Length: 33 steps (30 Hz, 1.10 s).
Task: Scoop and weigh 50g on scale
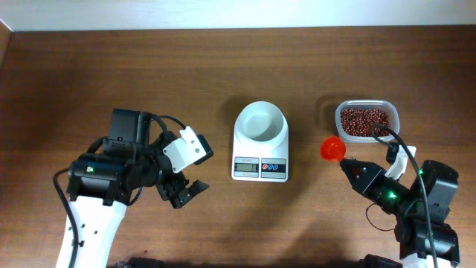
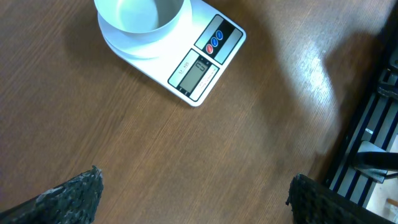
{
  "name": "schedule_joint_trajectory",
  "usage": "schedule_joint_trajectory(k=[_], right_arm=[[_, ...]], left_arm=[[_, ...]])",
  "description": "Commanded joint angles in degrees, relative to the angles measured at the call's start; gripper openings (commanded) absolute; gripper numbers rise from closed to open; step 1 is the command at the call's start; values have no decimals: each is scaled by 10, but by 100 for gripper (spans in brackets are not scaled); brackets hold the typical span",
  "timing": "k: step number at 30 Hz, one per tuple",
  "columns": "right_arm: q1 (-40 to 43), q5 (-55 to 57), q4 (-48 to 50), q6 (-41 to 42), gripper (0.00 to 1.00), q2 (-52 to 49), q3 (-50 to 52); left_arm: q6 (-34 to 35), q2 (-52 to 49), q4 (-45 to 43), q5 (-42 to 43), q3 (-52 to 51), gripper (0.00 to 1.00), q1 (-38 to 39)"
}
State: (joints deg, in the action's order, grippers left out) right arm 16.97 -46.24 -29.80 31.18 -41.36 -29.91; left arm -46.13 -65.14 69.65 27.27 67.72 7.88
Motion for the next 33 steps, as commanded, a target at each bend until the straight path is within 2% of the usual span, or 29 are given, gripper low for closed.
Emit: schedule_joint_trajectory(k=[1,7,12,18,24,33], right_arm=[[4,-4,2,-68,4,1,-13],[4,69,1,-85,4,0,-30],[4,125,-20,-94,4,-21,-95],[3,217,-126,-186,4,-109,-226],[3,302,-193,-223,4,-223,-347],[2,363,-181,-254,4,-372,-364]], left_arm=[[-11,5,1,14,14,99,-3],[-11,5,1,14,14,99,-3],[-12,5,1,14,14,99,-3],[-11,5,1,14,14,99,-3],[-11,5,1,14,14,99,-3],[-11,5,1,14,14,99,-3]])
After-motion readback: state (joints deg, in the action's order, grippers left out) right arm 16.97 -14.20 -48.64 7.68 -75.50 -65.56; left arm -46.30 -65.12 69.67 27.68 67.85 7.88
